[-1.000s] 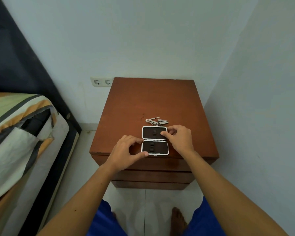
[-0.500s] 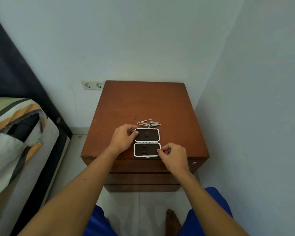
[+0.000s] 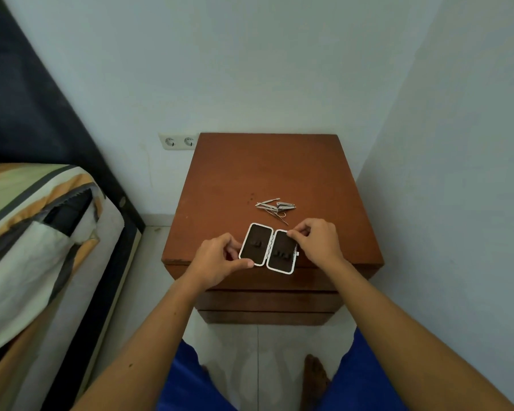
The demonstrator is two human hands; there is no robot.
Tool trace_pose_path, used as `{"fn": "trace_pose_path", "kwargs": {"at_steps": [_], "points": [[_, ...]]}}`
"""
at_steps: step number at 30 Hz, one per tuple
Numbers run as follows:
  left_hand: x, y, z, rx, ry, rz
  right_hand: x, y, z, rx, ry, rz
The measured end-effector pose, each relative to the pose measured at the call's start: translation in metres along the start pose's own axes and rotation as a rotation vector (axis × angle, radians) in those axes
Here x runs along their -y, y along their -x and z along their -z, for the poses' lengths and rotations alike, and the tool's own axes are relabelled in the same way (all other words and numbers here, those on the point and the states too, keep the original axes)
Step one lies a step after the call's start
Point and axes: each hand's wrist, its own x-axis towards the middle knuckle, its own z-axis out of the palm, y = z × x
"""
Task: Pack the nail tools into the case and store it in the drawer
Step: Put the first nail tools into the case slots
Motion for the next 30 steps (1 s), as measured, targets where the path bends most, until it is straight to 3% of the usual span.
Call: {"fn": "trace_pose_path", "kwargs": {"at_steps": [5, 15, 22, 30], "points": [[0.001, -0.003, -0.003, -0.015, -0.109, -0.040, 0.004, -0.015, 0.000, -0.028, 0.008, -0.040], [0.004, 0.000, -0.008, -0.080, -0.100, -0.116, -0.001, -0.025, -0.002, -0.065, -0.088, -0.024], [0.004, -0.013, 0.015, -0.031, 0.042, -0.124, 0.008, -0.054, 0.007, -0.041, -0.023, 0.199], [-0.005, -0.035, 0.007, 0.030, -0.320, -0.247, 0.010, -0.075, 0.007, 0.122, 0.265, 0.381]]}}
